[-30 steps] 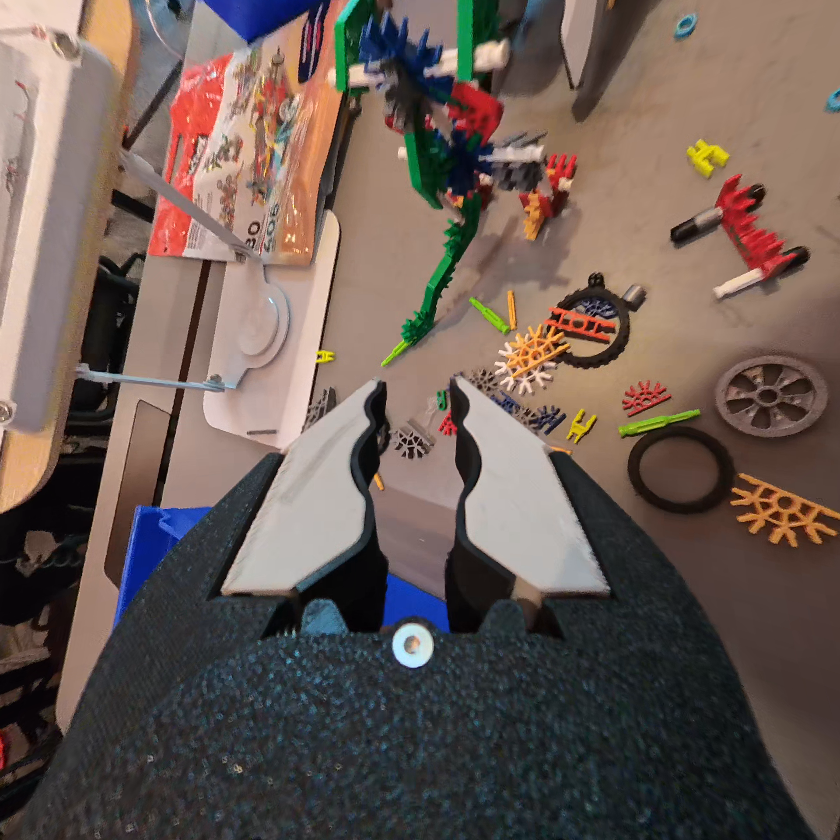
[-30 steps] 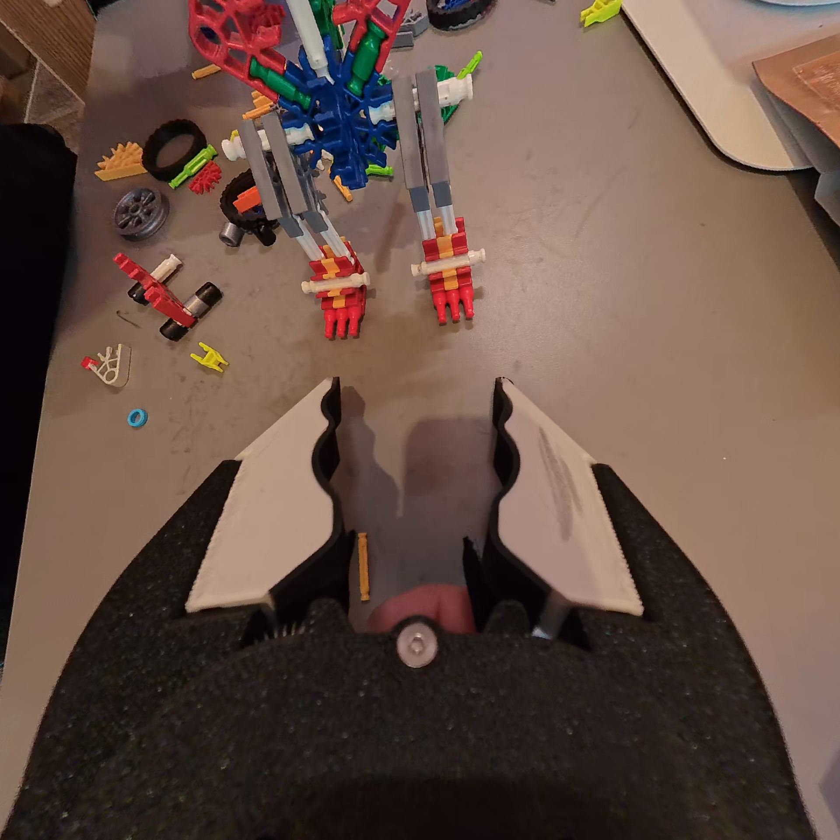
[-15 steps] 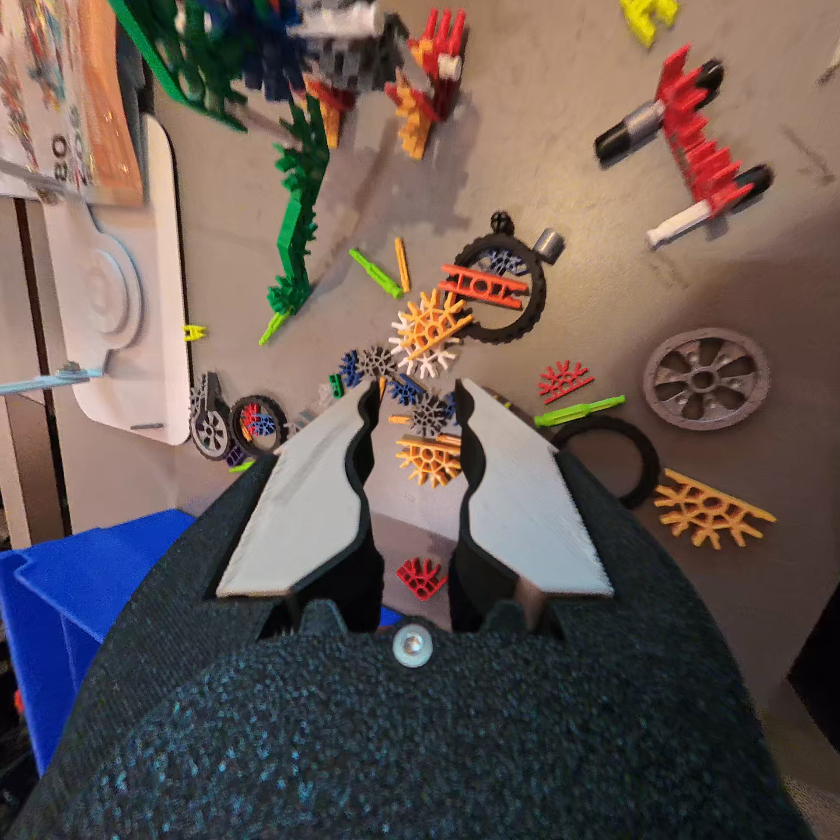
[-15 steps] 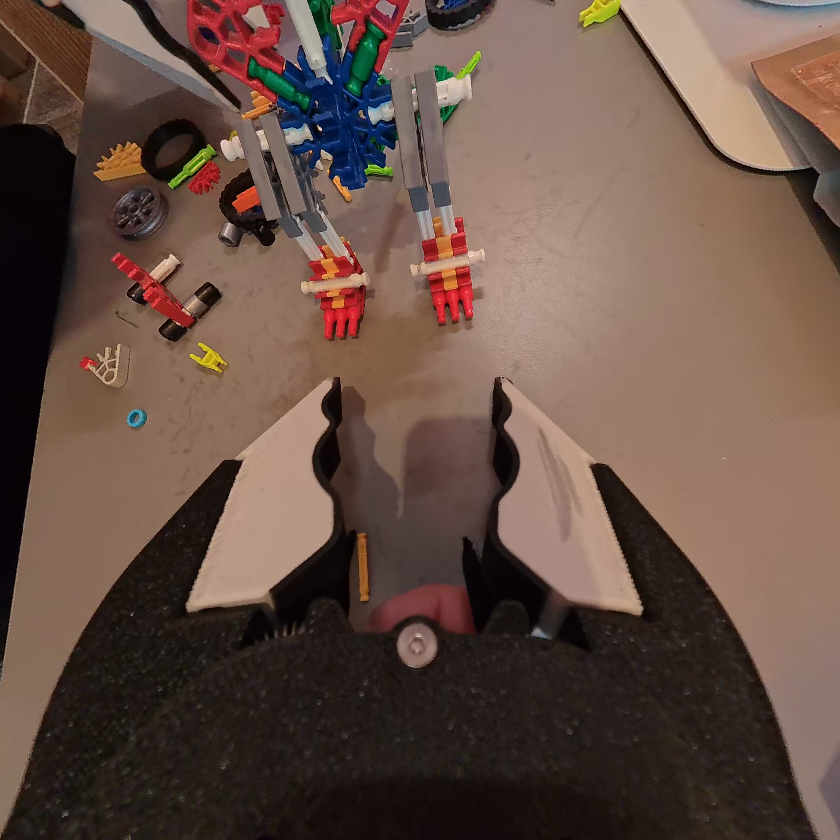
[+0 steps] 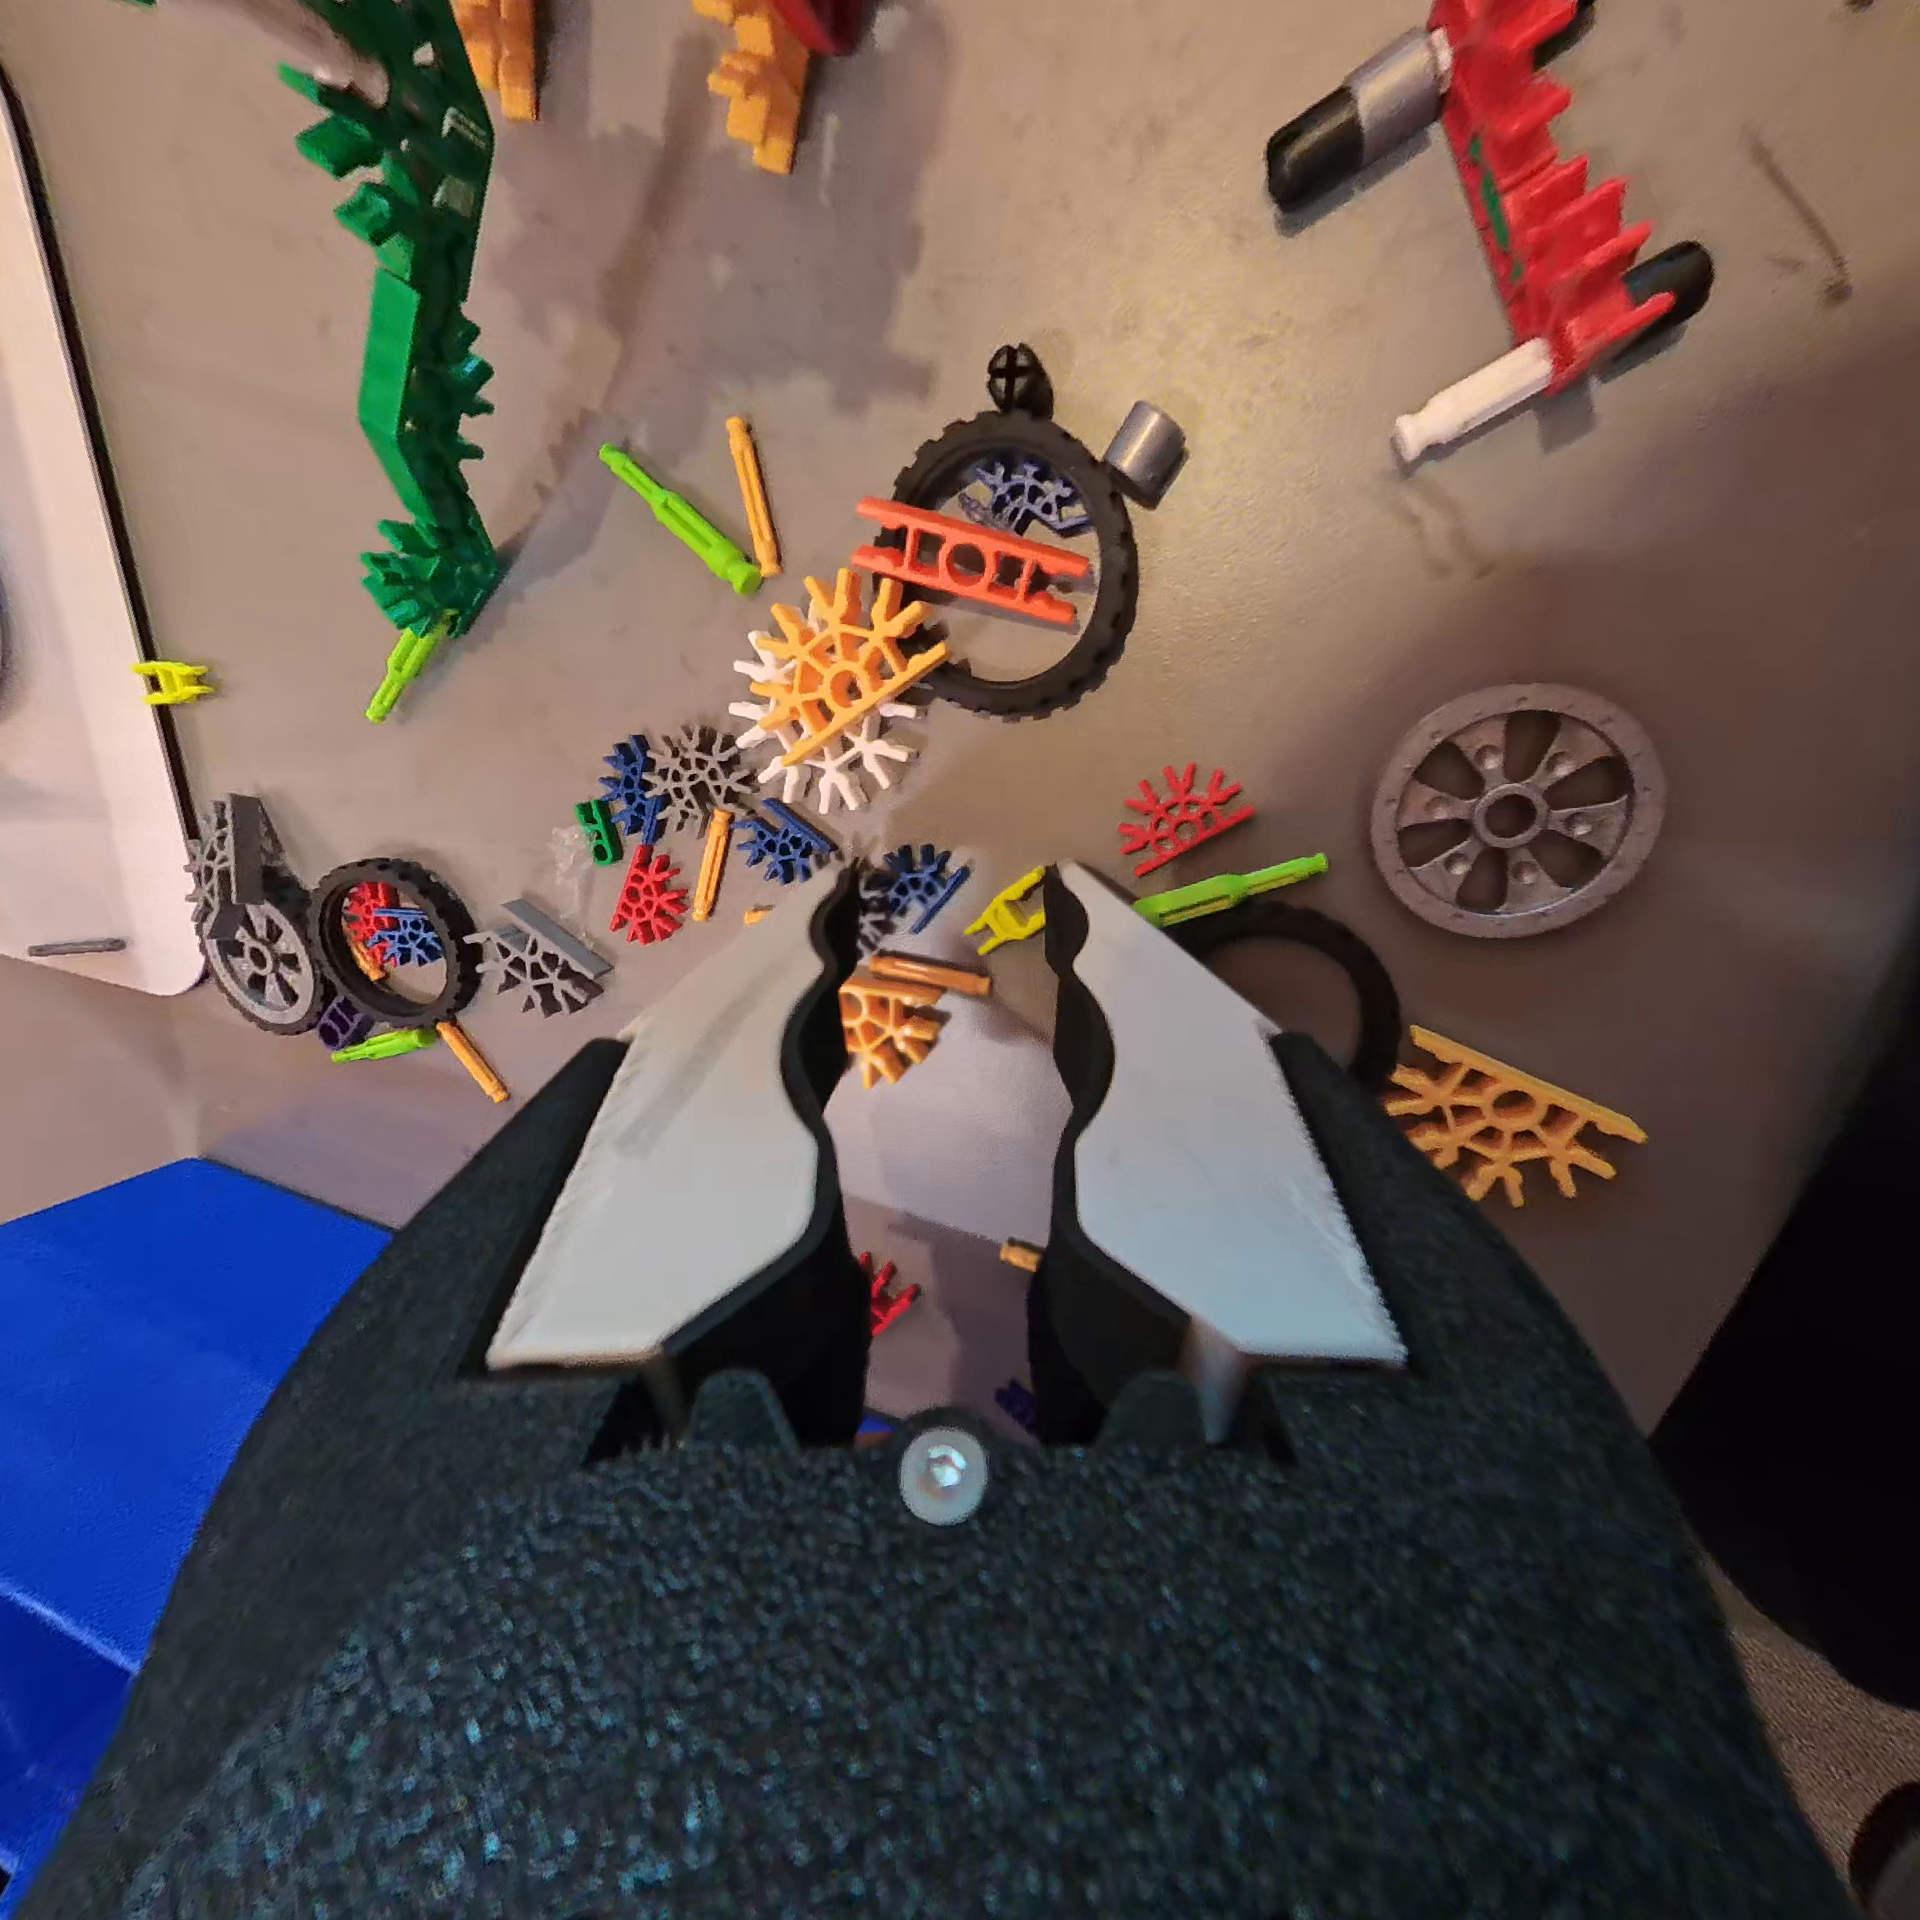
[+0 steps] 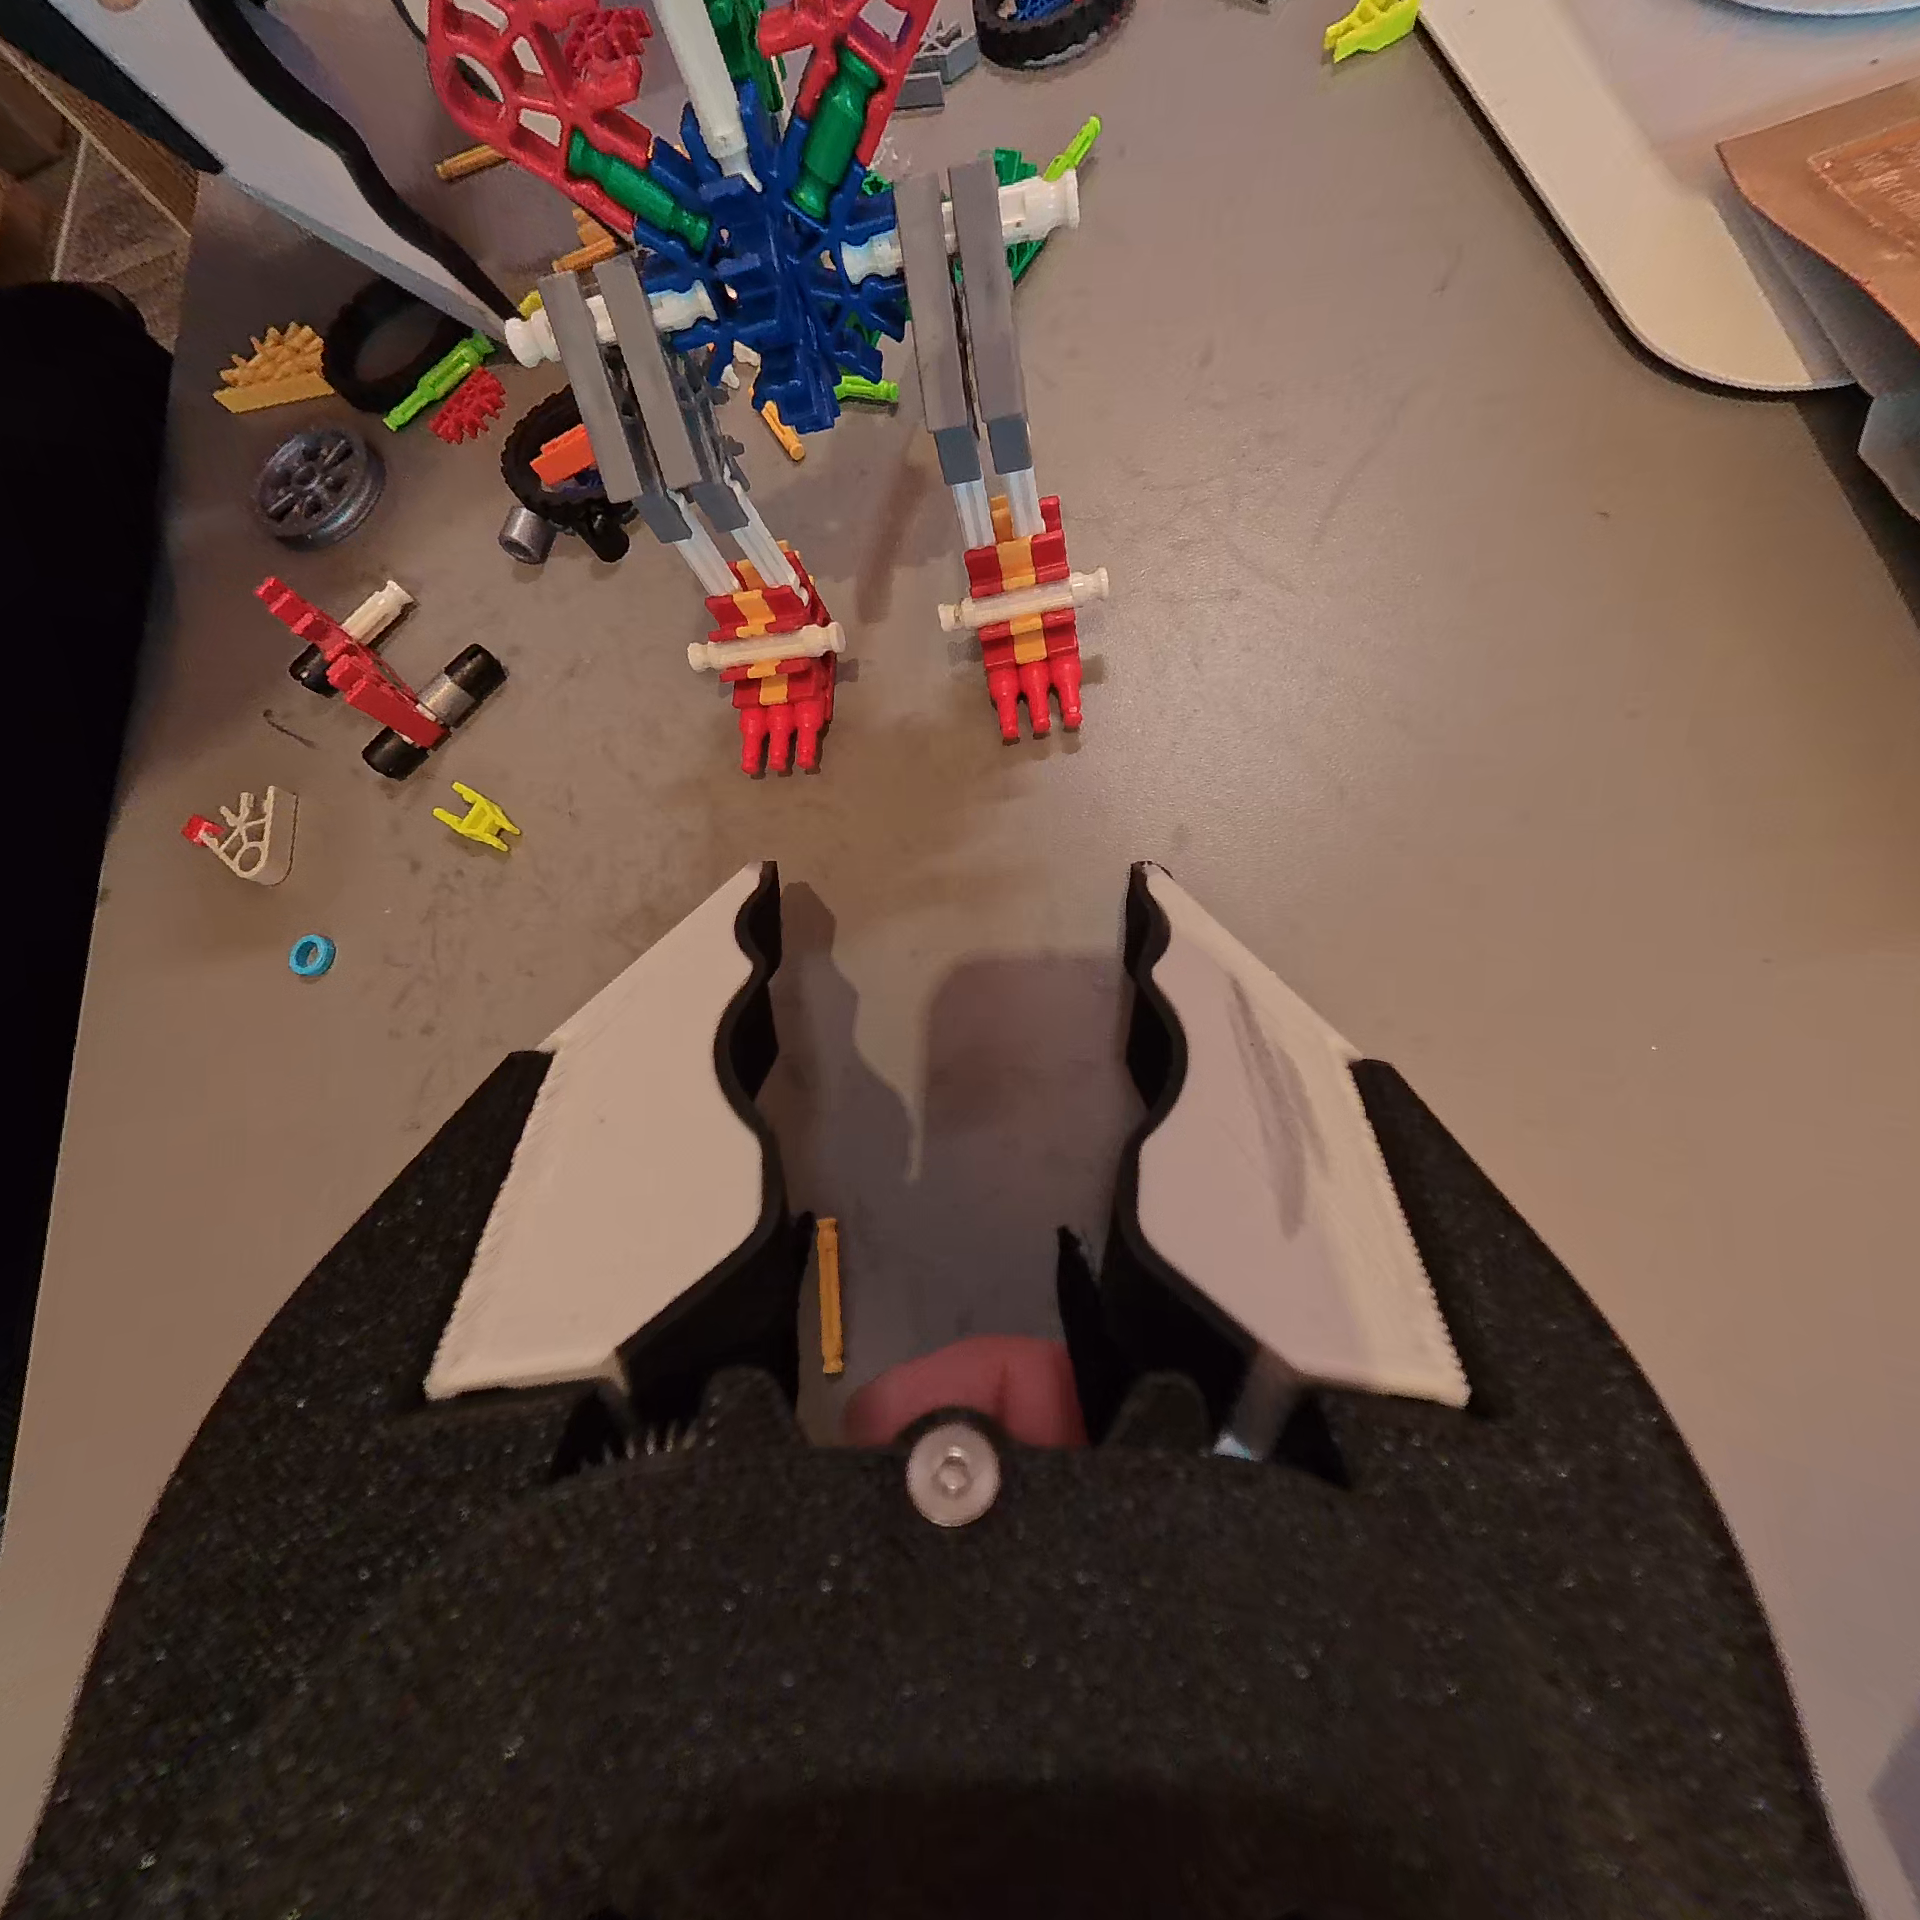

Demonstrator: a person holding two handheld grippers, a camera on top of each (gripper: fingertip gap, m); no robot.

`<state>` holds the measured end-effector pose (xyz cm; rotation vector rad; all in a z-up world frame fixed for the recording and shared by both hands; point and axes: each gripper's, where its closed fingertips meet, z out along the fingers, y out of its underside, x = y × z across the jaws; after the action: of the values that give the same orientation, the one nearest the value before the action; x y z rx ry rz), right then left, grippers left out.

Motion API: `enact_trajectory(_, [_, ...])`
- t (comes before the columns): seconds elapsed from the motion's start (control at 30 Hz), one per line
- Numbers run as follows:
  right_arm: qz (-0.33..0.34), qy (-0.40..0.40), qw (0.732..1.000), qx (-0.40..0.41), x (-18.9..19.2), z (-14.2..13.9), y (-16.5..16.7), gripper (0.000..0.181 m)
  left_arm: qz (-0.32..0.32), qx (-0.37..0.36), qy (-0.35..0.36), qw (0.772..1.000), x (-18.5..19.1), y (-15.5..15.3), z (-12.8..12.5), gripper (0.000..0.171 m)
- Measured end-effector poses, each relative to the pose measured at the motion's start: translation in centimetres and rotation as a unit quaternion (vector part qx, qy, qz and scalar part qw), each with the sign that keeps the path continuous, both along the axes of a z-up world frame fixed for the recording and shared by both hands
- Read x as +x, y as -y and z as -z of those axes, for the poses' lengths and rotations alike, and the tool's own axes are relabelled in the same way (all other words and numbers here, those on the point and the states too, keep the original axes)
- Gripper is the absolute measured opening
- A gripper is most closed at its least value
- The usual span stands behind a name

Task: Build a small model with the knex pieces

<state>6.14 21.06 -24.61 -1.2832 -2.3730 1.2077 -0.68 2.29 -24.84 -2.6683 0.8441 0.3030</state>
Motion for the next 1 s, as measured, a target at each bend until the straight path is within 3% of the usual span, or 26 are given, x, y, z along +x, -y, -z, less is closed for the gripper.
enact_trajectory(0.5, [0.000,-0.002,1.000,0.003,0.0,0.0,0.0,0.066,-0.015,-0.028,0.045,0.998,0.6,1.0,0.4,0.017])
enact_trajectory(1.0, [-0.001,-0.004,1.000,0.007,0.0,0.0,0.0,0.067,-0.039,-0.020,0.071,0.997,1.0,0.8,0.5,0.013])
